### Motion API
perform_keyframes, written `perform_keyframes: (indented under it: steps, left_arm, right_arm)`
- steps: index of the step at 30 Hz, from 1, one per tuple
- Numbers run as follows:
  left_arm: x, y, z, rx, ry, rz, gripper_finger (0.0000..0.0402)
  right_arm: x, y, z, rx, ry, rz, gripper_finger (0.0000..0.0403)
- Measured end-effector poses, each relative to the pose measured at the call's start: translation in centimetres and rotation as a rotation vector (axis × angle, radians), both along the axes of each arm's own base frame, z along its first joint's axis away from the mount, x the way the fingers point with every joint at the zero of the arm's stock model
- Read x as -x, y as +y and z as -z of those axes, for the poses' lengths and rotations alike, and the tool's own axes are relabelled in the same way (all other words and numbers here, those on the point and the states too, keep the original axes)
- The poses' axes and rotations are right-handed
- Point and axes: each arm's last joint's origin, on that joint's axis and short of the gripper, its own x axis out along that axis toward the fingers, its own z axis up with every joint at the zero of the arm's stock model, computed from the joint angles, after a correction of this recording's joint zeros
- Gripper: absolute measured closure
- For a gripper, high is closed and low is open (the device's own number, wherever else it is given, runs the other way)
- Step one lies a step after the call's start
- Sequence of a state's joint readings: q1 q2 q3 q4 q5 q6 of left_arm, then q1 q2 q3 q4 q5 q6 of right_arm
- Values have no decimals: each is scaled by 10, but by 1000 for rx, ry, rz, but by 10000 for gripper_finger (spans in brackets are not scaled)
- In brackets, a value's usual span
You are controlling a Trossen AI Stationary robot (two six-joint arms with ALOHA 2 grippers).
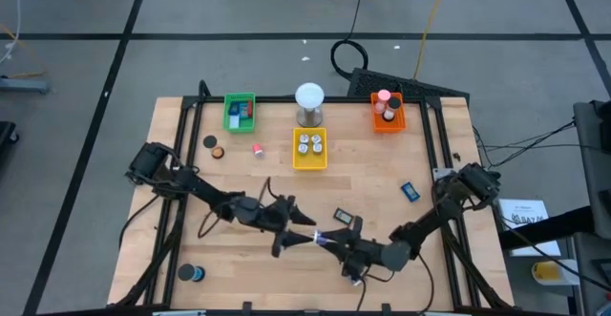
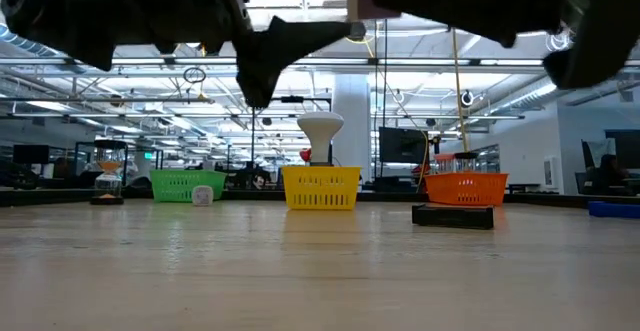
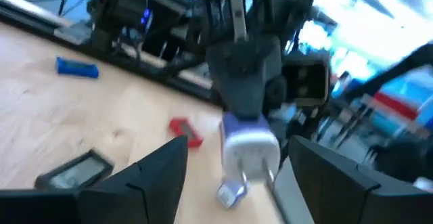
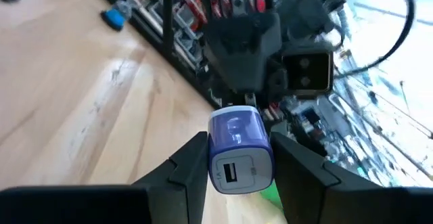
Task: Pick & Place Office items
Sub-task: Put the left purple charger adapter into the yellow bin
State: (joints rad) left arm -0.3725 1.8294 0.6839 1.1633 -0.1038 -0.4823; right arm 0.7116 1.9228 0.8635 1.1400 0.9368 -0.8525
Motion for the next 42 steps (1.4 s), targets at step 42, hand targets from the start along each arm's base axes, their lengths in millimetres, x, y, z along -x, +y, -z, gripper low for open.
perform_keyframes:
  steps: [42]
  left_arm:
    - [-2,-7,-5,11,-2,-52,265]
  right_arm:
    - [-18,-24,-9,-16,-77,-4,240]
